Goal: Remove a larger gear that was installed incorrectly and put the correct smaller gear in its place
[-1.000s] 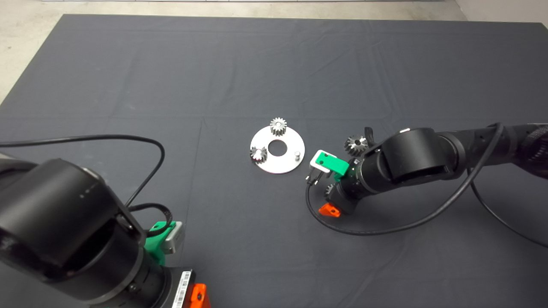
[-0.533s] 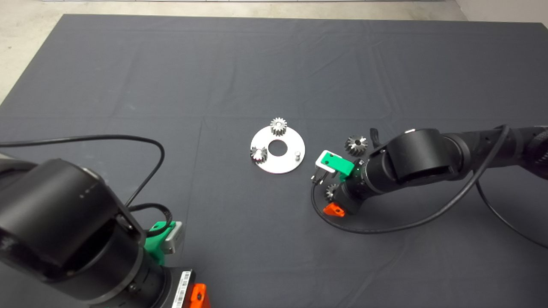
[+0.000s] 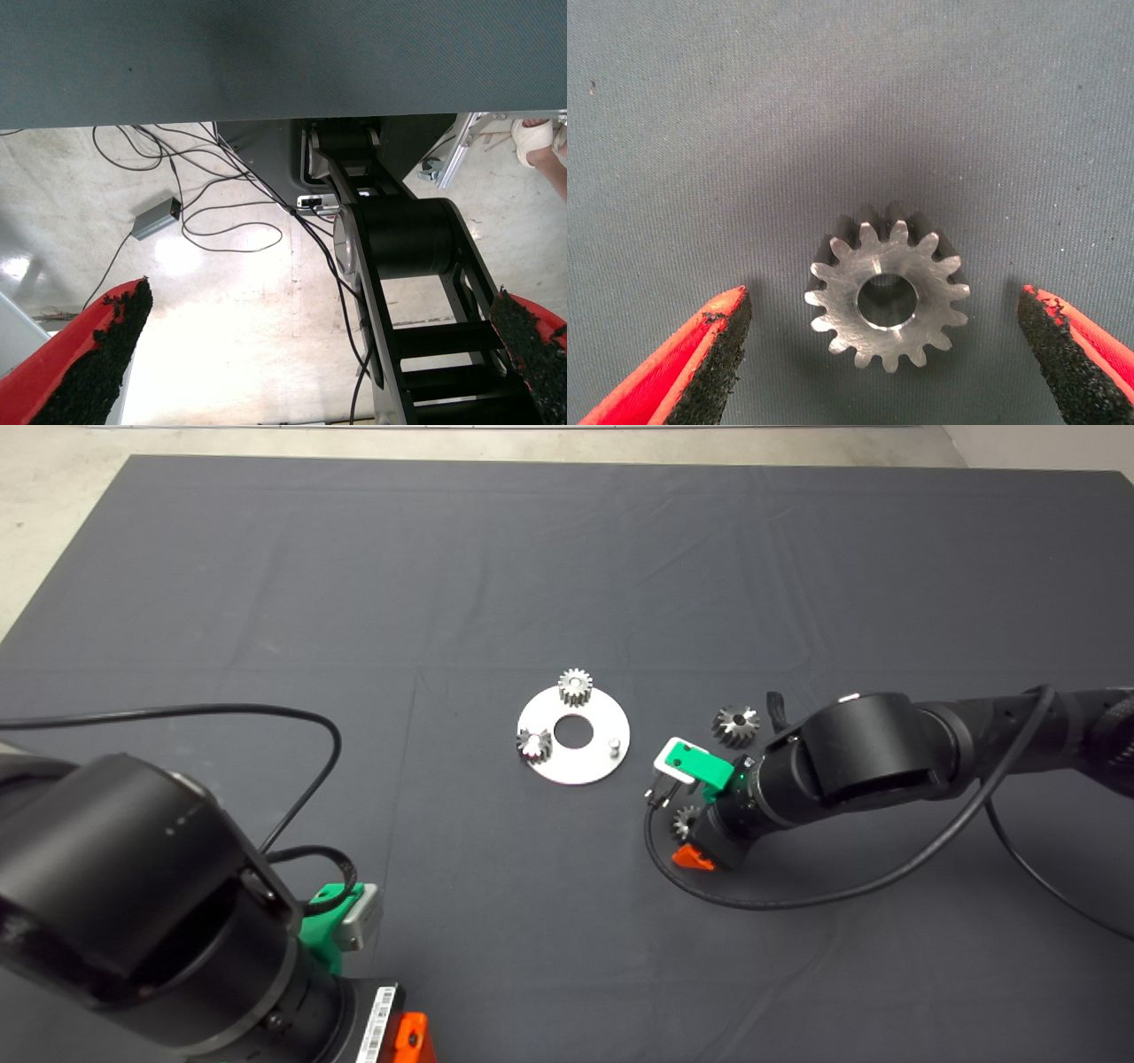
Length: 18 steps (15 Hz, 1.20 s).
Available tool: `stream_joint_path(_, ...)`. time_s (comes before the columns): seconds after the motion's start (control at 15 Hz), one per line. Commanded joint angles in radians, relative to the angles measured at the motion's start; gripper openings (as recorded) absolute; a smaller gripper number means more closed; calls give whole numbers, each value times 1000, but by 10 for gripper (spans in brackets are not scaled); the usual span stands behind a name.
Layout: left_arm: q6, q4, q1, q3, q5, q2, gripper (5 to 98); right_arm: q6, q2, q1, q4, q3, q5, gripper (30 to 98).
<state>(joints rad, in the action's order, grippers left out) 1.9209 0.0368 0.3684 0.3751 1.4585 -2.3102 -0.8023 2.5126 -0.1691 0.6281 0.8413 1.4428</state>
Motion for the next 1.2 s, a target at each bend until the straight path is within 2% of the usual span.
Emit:
stream_joint_path(0.0,1,-17,-8,-19,3,1,982,-1,-4,-10,21,1,-1,797)
stream_joint_path(0.13,1,-17,-8,-19,3,1,982,-1,-2,-10,22,1,-1,758)
stream_joint_path(0.27,0,-17,-8,-19,3,1,982,-1,-1,-10,22,1,-2,753)
stream_joint_path(0.4,-2,-17,-8,-19,3,1,982,-1,-2,-6,22,1,-19,705)
stream_joint_path(0.6,-2,-17,-8,-19,3,1,982,-1,-2,-4,24,2,-29,704)
stream_joint_path(1.13,-2,-17,-8,-19,3,1,982,0,-2,0,27,4,-28,704)
